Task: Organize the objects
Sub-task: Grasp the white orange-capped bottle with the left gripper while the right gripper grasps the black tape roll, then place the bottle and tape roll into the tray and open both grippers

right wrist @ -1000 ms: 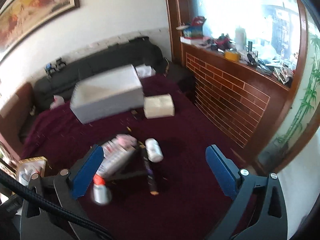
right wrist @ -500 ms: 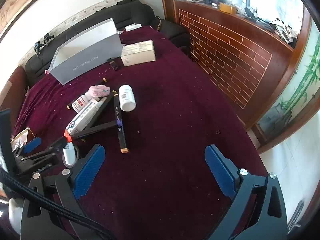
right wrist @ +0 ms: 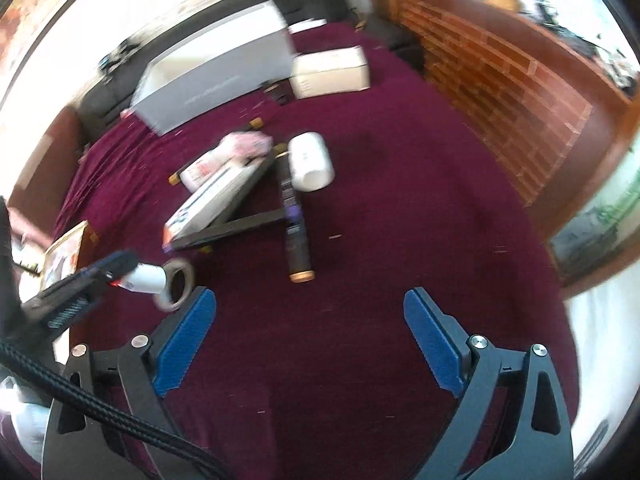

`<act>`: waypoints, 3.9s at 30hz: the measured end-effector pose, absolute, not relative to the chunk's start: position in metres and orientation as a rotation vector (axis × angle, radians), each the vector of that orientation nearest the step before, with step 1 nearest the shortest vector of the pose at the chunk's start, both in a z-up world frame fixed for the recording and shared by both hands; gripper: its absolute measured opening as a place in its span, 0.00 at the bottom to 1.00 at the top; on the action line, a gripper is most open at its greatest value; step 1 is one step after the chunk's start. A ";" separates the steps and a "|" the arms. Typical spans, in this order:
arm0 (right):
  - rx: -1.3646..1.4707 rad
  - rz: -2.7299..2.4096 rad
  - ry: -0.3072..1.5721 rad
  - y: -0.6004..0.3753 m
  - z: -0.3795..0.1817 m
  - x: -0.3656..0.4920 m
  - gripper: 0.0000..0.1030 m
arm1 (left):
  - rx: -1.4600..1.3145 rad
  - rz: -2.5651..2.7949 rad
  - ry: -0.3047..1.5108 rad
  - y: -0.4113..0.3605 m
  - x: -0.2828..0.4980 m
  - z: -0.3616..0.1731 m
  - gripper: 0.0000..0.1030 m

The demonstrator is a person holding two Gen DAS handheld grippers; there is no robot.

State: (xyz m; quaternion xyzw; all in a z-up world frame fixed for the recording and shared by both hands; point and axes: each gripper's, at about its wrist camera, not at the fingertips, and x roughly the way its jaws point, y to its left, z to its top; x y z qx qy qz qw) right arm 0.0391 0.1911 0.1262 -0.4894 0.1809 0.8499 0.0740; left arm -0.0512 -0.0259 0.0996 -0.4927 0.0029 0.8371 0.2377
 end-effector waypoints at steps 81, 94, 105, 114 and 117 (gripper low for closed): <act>-2.195 2.673 0.404 -0.169 0.065 -0.066 0.08 | -1.586 2.418 -0.252 -0.318 -0.111 0.039 0.22; -2.129 2.630 0.361 -0.168 0.056 -0.081 0.08 | -1.601 2.431 -0.242 -0.320 -0.125 0.031 0.23; -2.096 2.656 0.304 -0.170 0.061 -0.081 0.17 | -1.555 2.410 -0.419 -0.327 -0.113 0.030 0.47; -1.965 2.757 0.293 -0.160 0.093 -0.069 0.39 | -1.530 2.507 -0.443 -0.335 -0.095 0.033 0.48; -1.915 2.763 0.323 -0.139 0.102 -0.063 0.47 | -1.557 2.516 -0.434 -0.332 -0.089 0.031 0.52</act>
